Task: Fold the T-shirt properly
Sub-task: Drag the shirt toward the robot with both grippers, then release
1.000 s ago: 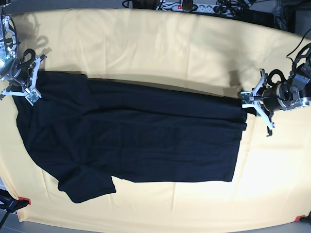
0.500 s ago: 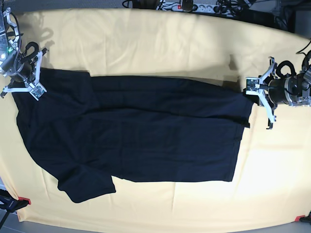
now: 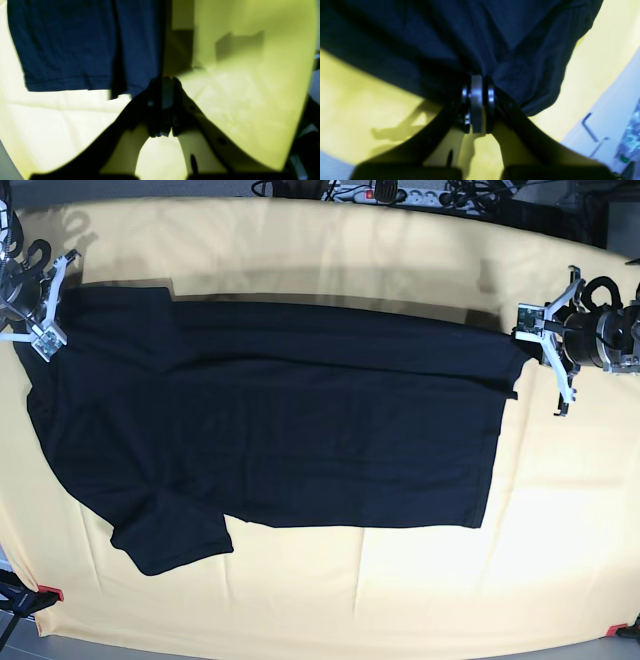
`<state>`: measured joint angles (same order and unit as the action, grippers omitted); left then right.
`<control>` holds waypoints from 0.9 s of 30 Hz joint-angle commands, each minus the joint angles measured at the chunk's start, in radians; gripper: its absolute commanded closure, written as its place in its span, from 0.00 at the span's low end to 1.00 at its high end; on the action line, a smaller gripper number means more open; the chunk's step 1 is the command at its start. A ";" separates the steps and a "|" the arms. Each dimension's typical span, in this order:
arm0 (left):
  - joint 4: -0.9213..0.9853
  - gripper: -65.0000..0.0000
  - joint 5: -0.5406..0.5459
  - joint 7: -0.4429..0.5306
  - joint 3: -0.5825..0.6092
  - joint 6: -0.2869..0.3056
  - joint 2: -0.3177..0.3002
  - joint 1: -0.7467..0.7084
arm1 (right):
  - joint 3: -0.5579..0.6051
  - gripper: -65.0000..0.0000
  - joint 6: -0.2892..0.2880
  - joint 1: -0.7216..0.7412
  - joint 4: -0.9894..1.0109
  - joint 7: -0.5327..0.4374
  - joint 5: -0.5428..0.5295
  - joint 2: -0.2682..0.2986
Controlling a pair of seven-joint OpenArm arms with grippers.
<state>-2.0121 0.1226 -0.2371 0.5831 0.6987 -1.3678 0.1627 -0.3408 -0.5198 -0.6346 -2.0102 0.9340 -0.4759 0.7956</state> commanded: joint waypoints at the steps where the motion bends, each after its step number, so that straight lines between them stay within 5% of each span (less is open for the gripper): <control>1: -0.021 1.00 -0.004 -0.008 -0.013 -0.001 -0.036 0.012 | -0.031 1.00 -0.002 -0.020 -0.023 0.010 0.002 0.022; 5: -0.074 1.00 0.042 -0.032 -0.013 -0.001 -0.069 0.012 | -0.053 1.00 -0.005 -0.091 -0.057 0.010 0.001 0.021; 15: -0.222 1.00 0.406 -0.382 -0.013 -0.001 -0.125 0.012 | -0.053 1.00 0.006 -0.200 -0.058 0.011 0.005 0.019; 27: -0.247 1.00 0.690 -0.559 -0.013 -0.001 -0.147 0.012 | -0.053 1.00 0.006 -0.303 -0.100 0.056 0.005 0.019</control>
<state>-2.2517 0.8051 -0.7910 0.5831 0.6964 -1.4879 0.1638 -0.3798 -0.5167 -0.9318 -2.0968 0.9771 -0.4797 0.7979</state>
